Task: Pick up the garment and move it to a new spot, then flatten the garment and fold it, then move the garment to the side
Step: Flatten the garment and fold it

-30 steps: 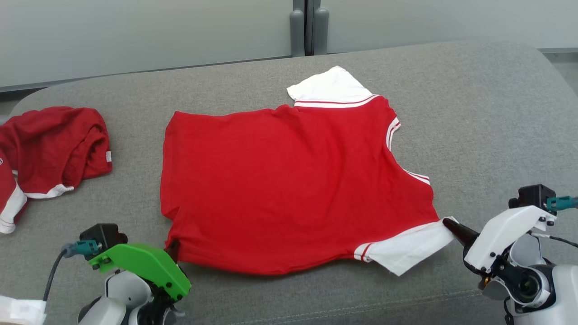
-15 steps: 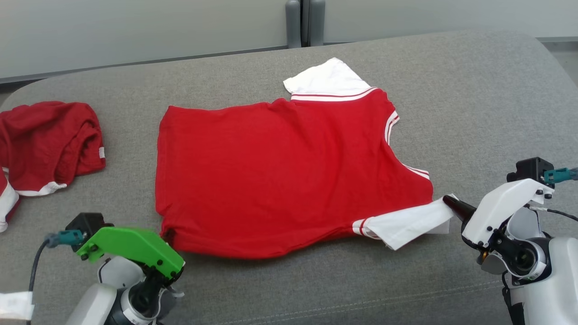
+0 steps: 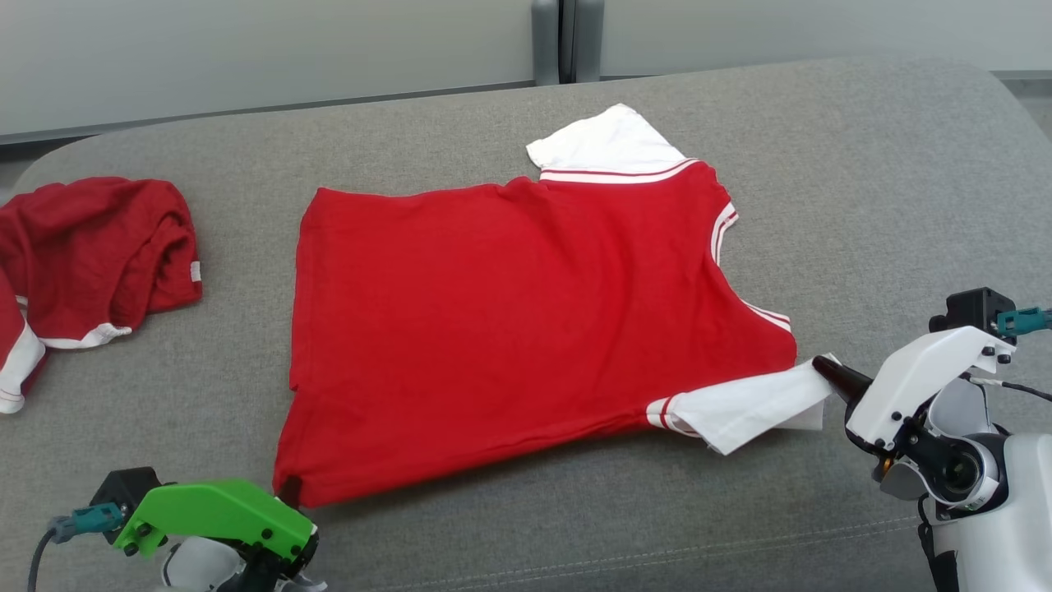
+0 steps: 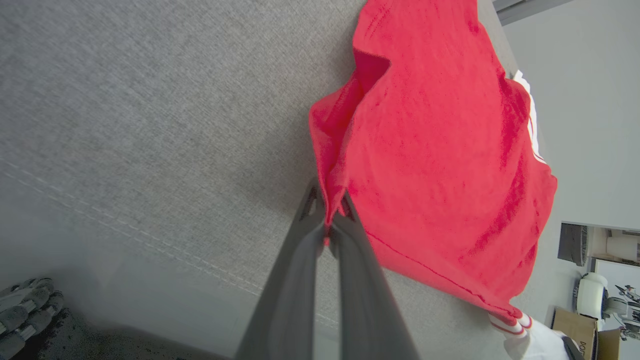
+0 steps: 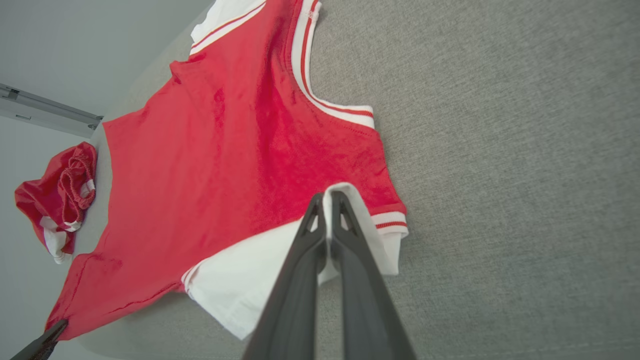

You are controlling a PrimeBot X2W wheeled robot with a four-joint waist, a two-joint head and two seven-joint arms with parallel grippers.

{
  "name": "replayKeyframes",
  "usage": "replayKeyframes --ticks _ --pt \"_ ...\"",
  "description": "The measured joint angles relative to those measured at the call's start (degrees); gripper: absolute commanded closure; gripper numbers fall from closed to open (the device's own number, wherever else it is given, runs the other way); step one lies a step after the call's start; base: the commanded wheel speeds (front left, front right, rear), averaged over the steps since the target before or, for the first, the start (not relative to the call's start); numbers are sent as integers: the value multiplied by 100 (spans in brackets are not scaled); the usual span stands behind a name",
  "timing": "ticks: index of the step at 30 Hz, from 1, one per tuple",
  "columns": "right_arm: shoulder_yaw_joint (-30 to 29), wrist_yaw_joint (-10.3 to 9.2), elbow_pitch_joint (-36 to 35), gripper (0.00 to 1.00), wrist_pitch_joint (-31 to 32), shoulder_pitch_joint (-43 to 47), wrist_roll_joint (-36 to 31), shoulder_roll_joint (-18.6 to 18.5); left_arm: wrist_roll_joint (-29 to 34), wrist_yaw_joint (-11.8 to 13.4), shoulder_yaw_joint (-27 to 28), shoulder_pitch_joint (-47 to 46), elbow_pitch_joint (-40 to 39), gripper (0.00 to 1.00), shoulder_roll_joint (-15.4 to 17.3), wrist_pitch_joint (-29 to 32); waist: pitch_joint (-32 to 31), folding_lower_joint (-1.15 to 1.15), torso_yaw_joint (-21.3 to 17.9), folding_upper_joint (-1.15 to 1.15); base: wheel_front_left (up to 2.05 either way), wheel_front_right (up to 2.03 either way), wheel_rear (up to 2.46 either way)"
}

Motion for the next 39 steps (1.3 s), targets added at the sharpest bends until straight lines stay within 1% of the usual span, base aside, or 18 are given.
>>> replayKeyframes --ticks 6,11,14,16,19,23,28,33,39 --pt "29 0 -3 100 3 -56 3 -1 -205 151 31 34 -359 100 -434 -77 30 0 11 0 0 0 0" --pt "82 0 -1 100 26 -162 9 -1 -270 307 111 -230 -437 100 -762 -171 71 0 -38 0 0 0 0" --pt "115 0 42 100 26 -253 7 -1 -292 402 224 -447 -314 100 -886 -243 106 0 -88 0 0 0 0" --pt "140 0 165 100 19 -383 -3 -2 -360 485 409 -683 -45 100 -1042 -328 151 0 -144 0 0 0 0" --pt "185 0 322 100 -26 -553 -12 -2 -415 561 660 -919 276 100 -1141 -453 208 0 -200 0 0 0 0" --pt "219 0 580 100 -94 -828 -56 -1 -539 597 937 -1230 631 100 -1246 -584 313 0 -274 0 0 0 0" --pt "237 0 961 100 -215 -1251 -120 0 -561 559 1039 -1631 1036 100 -1294 -655 476 1 -351 0 0 0 0" --pt "285 0 1346 100 -314 -1660 -246 -2 -506 492 1060 -1975 1499 100 -1246 -727 659 0 -417 0 0 0 0" --pt "357 0 1847 100 -509 -2051 -323 1 -501 345 1152 -2256 1944 100 -1150 -735 852 1 -495 0 0 0 0"
